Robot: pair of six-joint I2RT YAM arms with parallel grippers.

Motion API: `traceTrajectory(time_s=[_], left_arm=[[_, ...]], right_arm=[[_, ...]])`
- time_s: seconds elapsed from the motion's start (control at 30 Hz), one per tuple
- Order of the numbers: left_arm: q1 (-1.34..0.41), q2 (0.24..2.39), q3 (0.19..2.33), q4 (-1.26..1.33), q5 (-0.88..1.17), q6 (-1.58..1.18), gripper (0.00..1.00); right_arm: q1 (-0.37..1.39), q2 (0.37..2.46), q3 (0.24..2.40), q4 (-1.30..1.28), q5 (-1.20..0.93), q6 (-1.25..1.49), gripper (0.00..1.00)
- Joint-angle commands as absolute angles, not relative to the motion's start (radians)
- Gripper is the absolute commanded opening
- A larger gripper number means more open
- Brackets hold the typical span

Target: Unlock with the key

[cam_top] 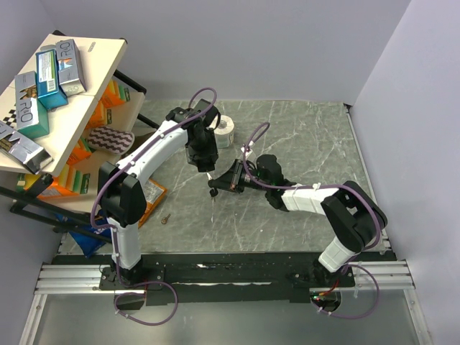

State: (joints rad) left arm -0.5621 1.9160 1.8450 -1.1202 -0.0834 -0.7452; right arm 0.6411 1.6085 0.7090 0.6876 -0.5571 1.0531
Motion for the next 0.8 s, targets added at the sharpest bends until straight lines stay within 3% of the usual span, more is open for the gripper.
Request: traceTrajectory(time_s=[0.0, 0.77], left_arm=[[-0.563, 1.871, 1.856, -1.100, -0.066, -0.742, 0.01], [-0.565, 1.881, 1.856, -1.097, -0.058, -0.744, 0.01]], right_arm=[[0.627, 1.615, 0.739, 0.742, -0.543, 1.046, 0.00], [0.618, 1.677, 0.775, 0.747, -0.563, 1.052, 0.00]])
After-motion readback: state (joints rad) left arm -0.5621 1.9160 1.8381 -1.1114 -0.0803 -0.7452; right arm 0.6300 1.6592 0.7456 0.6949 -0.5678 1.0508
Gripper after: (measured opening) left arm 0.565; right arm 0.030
